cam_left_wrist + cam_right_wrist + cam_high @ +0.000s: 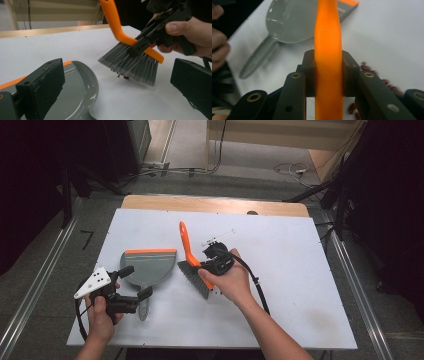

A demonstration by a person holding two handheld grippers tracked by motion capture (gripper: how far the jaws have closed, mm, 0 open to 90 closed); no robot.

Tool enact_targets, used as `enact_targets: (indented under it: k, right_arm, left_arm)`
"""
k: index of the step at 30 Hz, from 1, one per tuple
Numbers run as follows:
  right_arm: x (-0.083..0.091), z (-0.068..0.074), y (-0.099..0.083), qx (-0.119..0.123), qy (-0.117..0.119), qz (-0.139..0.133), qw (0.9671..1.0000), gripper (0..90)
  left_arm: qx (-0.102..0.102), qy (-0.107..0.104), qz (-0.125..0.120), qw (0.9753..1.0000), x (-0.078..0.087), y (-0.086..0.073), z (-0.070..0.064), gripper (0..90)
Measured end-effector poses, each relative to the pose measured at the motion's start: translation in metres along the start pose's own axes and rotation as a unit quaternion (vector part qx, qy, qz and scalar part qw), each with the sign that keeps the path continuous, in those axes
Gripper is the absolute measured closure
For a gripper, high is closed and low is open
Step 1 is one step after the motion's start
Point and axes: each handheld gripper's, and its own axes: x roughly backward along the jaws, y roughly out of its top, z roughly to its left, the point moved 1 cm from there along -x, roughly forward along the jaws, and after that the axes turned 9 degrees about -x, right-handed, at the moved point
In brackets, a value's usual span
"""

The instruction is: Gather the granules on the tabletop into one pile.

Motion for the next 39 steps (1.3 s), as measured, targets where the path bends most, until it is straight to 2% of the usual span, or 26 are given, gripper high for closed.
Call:
enact_targets:
  k: [1,3,4,7,10,13,23,39]
  right_arm:
    - [-0.003,-0.005,0.0,-0.019,0.005,0.004,0.9998,68.8]
    - [-0.009,-0.014,0.0,-0.044,-0.004,0.011,0.999,68.8]
    - [-0.012,-0.02,0.0,-0.055,-0.009,0.01,0.9984,68.8]
    - [-0.013,-0.037,0.001,-0.092,-0.007,0.007,0.9957,69.0]
    - [-0.012,-0.05,-0.001,-0.111,-0.02,0.01,0.9936,68.9]
    - [-0.01,-0.057,-0.005,-0.121,-0.021,0.009,0.9924,68.6]
    - [0.005,-0.074,-0.011,-0.136,-0.049,0.001,0.9895,68.2]
    - [0.032,-0.107,-0.024,-0.167,-0.069,-0.017,0.9833,67.8]
  left_arm:
    - [0.0,0.0,0.0,1.0,0.0,0.0,0.0,0.0]
    - [0.002,0.0,0.001,1.0,0.0,0.0,0.001,0.0]
    - [0.003,-0.001,0.0,1.0,0.0,0.0,0.001,0.0]
    - [0.002,-0.002,0.0,1.0,-0.001,0.0,0.0,0.0]
    - [0.002,-0.003,0.002,1.0,-0.001,-0.001,0.0,0.0]
    - [0.001,-0.002,0.005,1.0,-0.002,-0.001,0.0,0.0]
    - [0.001,-0.002,0.005,1.0,-0.002,-0.001,-0.001,0.0]
    - [0.001,-0.002,0.007,1.0,-0.003,-0.002,-0.002,0.0]
